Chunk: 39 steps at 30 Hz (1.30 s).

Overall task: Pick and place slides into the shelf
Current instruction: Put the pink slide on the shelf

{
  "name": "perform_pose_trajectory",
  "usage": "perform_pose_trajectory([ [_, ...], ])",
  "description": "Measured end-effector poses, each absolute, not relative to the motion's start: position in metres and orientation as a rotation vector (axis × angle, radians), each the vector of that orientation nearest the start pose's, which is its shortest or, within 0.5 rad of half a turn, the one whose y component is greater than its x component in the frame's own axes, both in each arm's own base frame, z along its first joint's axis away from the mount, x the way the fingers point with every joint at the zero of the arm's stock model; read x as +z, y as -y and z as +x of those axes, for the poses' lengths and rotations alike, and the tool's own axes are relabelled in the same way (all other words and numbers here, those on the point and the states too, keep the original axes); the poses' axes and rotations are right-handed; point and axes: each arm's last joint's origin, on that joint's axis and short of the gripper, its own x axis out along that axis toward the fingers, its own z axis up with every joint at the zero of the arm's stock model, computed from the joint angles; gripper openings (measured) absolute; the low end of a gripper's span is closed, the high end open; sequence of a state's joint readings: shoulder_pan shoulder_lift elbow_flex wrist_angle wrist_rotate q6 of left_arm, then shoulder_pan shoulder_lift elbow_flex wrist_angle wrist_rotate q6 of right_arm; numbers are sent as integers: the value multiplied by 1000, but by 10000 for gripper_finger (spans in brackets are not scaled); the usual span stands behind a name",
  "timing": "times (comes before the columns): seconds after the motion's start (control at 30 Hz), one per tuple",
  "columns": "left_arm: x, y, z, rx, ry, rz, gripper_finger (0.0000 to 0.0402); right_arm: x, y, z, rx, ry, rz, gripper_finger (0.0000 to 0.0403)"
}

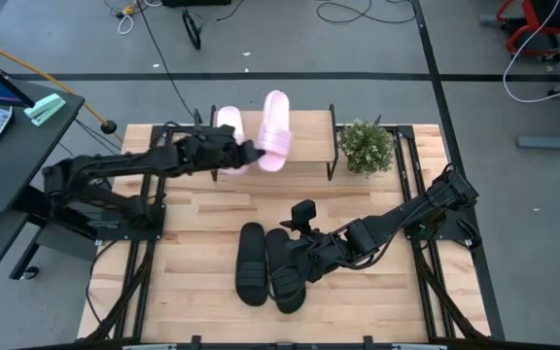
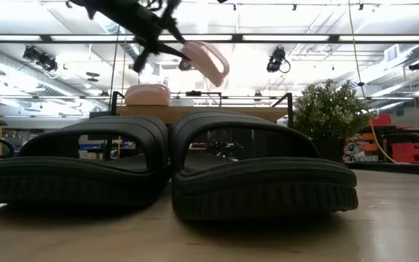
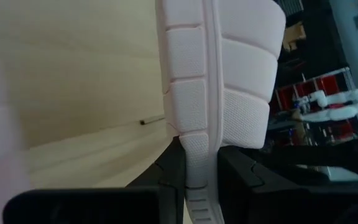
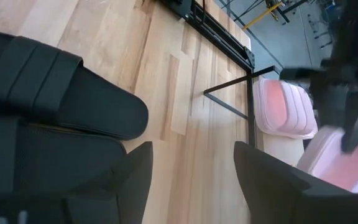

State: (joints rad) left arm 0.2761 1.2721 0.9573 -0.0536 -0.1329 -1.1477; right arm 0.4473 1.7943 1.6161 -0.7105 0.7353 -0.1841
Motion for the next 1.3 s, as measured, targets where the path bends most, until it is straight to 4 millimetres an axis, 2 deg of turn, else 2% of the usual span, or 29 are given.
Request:
perform_pose_trajectory([
  [0.13, 286, -78, 288, 578, -140, -1163, 69, 307, -150, 357, -203, -770, -666, 231],
  [0.23, 281, -76, 292, 600, -150, -1152, 65, 307, -150, 356, -203, -772, -666, 231],
  [0.43, 280, -73, 292, 643, -126, -1155, 64, 303, -148, 352, -221, -818, -643, 224],
  [0.63, 274, -69, 289, 692, -178, -1179, 63, 300, -145, 348, -233, -868, -642, 213],
  [0.8, 279, -66, 286, 701, -150, -1203, 61, 300, -145, 348, -230, -869, -649, 211],
  [1.3, 274, -63, 280, 791, -176, -1196, 68, 300, -140, 350, -225, -883, -678, 211],
])
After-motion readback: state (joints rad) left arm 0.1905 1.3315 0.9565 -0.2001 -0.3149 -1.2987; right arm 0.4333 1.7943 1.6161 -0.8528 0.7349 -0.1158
